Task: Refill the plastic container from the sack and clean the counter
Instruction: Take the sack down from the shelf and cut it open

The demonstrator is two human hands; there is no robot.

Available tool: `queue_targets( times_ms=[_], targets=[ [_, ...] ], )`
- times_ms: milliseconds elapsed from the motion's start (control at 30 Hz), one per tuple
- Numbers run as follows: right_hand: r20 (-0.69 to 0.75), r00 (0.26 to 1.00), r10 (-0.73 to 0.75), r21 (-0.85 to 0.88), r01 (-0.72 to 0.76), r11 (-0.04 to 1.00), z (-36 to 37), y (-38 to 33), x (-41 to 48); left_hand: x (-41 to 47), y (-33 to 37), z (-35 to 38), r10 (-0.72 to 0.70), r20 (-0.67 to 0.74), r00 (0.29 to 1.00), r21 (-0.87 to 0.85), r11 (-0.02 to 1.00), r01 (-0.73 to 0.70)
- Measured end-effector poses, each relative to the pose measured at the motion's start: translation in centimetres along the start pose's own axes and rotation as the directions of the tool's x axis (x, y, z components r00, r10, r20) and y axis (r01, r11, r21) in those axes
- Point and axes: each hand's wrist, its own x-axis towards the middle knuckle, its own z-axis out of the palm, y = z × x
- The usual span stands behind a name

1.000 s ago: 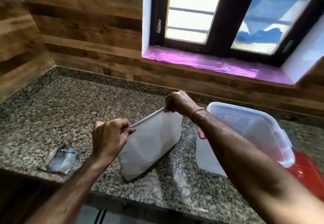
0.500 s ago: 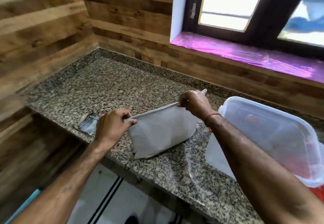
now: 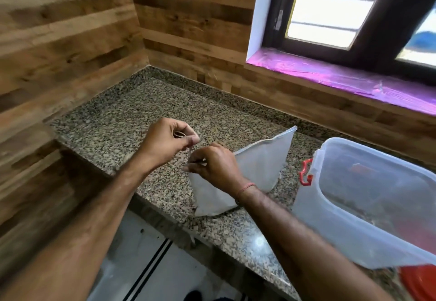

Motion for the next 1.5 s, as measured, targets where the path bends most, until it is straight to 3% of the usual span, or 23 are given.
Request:
queue_targets(
  times_ms=[100,167,233,300,400,533,633,700,833,900,1033,1133,1267,1500],
  targets=[
    [0.009,0.991,0.137,0.135,-0.137,0.981,0.6,-0.3,0.3,0.3,-0.9,-0.3,0.011,-0.021,1.0,-0.345,0.939,-0.017],
    [0.029,0.969,0.244,0.251,-0.243,0.937,0.8,-0.3,0.3,-0.2,-2.7,-0.4,-0.066,-0.066,0.996,-0.439,0.898,0.03],
    [0.1,0.934,0.344,0.415,-0.354,0.838,0.7,-0.1,0.2,-1.2,-5.2,0.3,-0.115,-0.039,0.993,-0.369,0.925,0.093],
    [0.168,0.902,0.397,0.561,-0.419,0.714,0.3,0.1,-0.1,-2.4,-7.1,1.5,-0.108,0.106,0.989,-0.283,0.95,0.134],
    [0.202,0.875,0.439,0.658,-0.454,0.601,0.0,-0.2,-0.3,-2.9,-7.8,3.4,-0.035,0.207,0.978,-0.205,0.976,0.078],
    [0.163,0.854,0.494,0.601,-0.483,0.636,0.4,-0.2,-0.4,-2.4,-7.9,4.6,0.126,0.033,0.991,0.008,0.992,-0.127],
    [0.065,0.847,0.527,0.451,-0.496,0.742,0.3,0.4,-0.6,-2.4,-8.1,4.6,0.187,0.022,0.982,-0.018,0.982,-0.187],
    [-0.025,0.817,0.576,0.386,-0.524,0.759,-1.0,1.6,-0.8,-2.1,-8.6,4.6,0.197,0.051,0.979,-0.021,0.98,-0.196],
    [-0.234,0.601,0.764,0.393,-0.66,0.64,-4.8,7.7,-2.0,-1.7,-9.8,3.8,0.209,0.16,0.965,0.008,0.977,-0.213],
    [-0.279,0.545,0.791,0.361,-0.703,0.612,-5.6,9.7,-2.4,-1.2,-9.2,3.4,0.182,0.239,0.954,0.083,0.975,-0.207],
    [-0.264,0.569,0.779,0.366,-0.688,0.627,-5.1,9.5,-1.9,1.5,-5.0,4.2,0.172,0.366,0.915,0.379,0.87,-0.316],
    [-0.258,0.569,0.781,0.377,-0.685,0.623,-4.6,9.6,-2.0,3.9,-1.9,7.1,0.174,0.443,0.879,0.506,0.761,-0.406],
    [-0.236,0.587,0.774,0.398,-0.668,0.628,-5.1,11.1,-2.1,5.8,-0.2,11.1,0.257,0.392,0.883,0.608,0.648,-0.459],
    [-0.271,0.49,0.829,0.35,-0.752,0.559,-8.5,16.7,-0.4,6.3,-3.1,11.2,0.315,0.396,0.863,0.441,0.759,-0.479]
  ],
)
